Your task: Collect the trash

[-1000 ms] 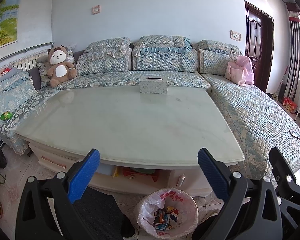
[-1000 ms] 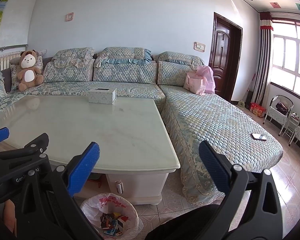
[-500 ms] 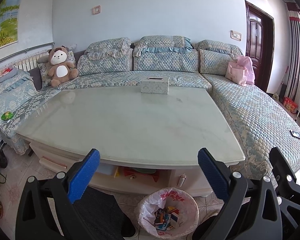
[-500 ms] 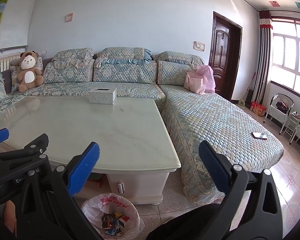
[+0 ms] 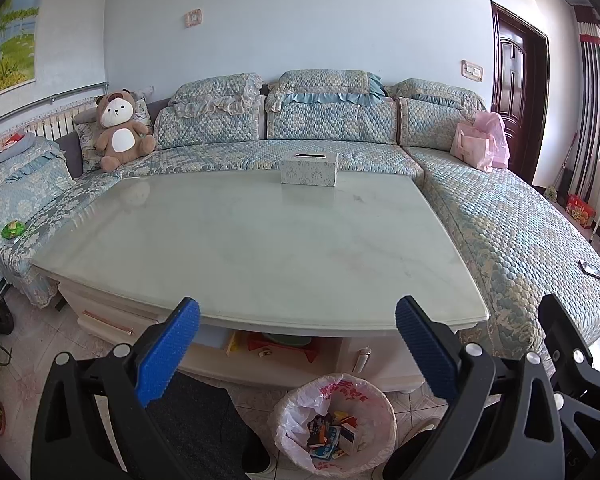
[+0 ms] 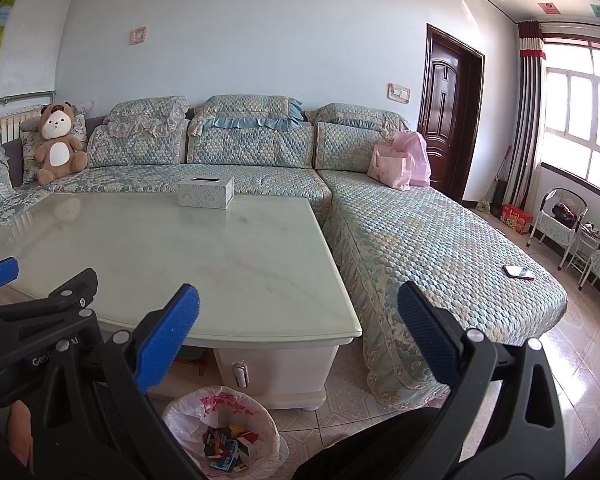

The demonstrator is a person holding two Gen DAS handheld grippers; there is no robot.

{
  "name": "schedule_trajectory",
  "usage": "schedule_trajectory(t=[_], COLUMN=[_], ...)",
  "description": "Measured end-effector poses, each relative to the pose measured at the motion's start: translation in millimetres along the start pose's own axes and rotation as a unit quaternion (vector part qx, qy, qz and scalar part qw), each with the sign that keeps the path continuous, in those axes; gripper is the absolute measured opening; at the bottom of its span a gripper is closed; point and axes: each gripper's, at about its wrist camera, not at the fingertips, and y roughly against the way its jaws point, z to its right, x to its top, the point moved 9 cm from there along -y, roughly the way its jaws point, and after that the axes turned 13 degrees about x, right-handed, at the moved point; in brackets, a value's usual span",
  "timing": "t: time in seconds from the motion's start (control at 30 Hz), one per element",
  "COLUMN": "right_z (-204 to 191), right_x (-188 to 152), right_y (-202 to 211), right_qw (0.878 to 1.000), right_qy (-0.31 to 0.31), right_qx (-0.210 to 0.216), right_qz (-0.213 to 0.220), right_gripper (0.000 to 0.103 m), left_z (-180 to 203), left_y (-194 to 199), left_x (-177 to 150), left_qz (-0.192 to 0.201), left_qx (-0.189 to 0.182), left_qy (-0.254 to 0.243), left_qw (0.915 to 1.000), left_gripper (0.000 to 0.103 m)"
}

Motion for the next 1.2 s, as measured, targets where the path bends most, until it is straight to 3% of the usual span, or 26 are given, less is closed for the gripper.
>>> schedule_trajectory(t=[0.8, 1.07, 1.2], right_z=[-2, -2, 0], right_x=[1, 2, 2], right_y=[3, 4, 5], right_qw=[1.000, 1.000, 1.000], right_qy=[-0.008, -0.011, -0.015], right_qx=[0.001, 0.002, 0.002], right_qz=[0.008, 0.011, 0.013], right_gripper=[0.097, 0.097, 0.097], left_z=[-3, -4, -4], left_y=[4, 13, 15], left_x=[1, 5, 7], left_qz=[0.010, 0.039, 0.041], left_qx=[-0.005, 0.016, 0.009], left_qy=[0.008, -0.002, 0.001], left_qw=[0.9999, 0.9991, 0.9991], left_gripper=[0.096, 0.096, 0.096])
